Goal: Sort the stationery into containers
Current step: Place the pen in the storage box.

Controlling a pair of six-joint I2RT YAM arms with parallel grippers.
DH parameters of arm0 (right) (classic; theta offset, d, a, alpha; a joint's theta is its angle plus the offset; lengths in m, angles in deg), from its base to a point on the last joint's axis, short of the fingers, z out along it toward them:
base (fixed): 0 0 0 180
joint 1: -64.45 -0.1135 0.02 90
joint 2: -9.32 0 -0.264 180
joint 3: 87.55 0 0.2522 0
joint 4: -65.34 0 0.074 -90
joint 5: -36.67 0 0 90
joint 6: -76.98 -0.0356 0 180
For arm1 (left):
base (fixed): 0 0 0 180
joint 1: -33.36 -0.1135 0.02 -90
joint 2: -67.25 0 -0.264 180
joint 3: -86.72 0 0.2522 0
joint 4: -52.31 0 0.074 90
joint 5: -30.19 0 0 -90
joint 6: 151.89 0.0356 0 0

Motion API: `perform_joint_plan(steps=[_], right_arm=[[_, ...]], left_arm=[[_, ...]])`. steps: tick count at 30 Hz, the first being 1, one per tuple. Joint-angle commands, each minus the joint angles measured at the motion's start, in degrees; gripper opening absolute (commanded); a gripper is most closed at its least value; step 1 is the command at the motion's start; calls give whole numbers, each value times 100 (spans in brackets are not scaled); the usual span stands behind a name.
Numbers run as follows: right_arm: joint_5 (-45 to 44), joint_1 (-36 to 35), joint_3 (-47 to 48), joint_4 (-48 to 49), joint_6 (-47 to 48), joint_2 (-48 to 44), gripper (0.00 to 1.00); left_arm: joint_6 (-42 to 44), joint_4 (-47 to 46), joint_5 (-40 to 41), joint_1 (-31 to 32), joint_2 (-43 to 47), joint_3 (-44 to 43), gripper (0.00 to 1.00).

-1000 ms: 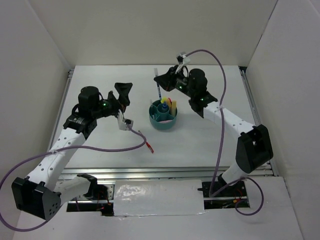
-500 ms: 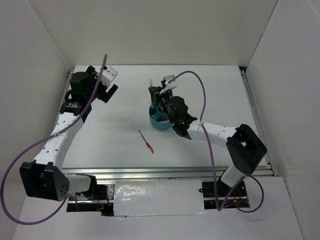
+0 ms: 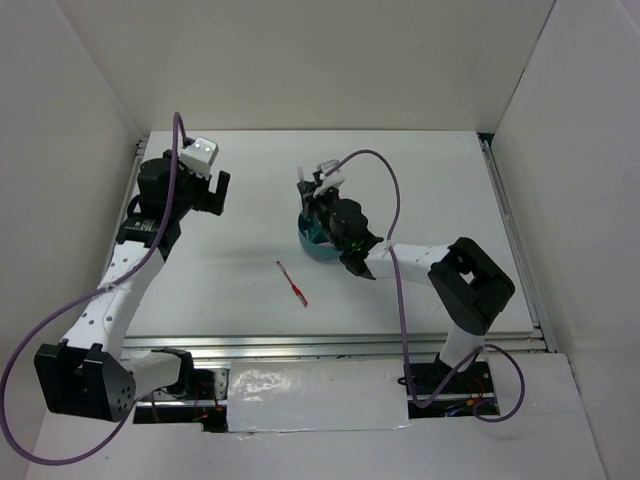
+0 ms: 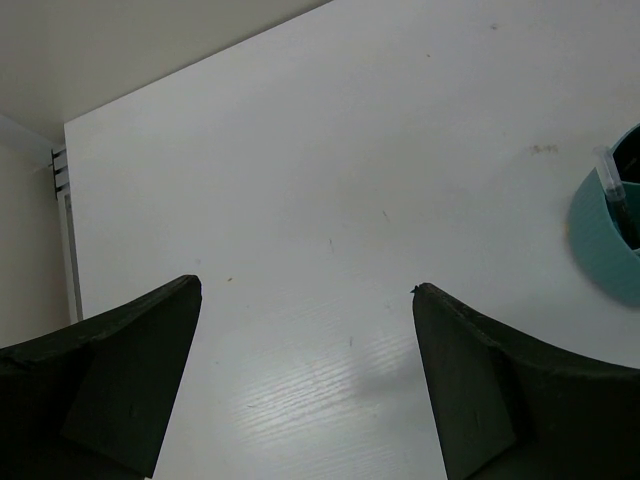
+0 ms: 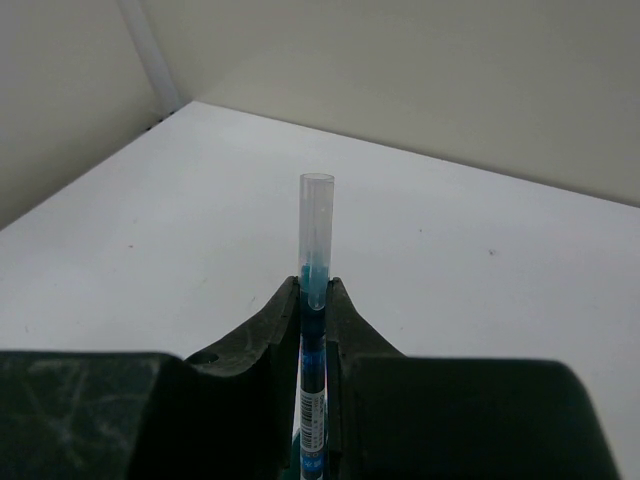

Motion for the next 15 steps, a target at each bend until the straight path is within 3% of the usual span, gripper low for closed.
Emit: perform_joint_plan(steps=[1,14,15], right_arm=[[77,6,-60,796,258,178,0],[103,-91,-157,762,249,477,0],[103,-82,-148,762,258,520,4]], left_arm=[[-287,-194,87,-22,225,44,99],[-402,-71,192,-31,269,184,99],[-393,-62,201,-22,260,193,99]])
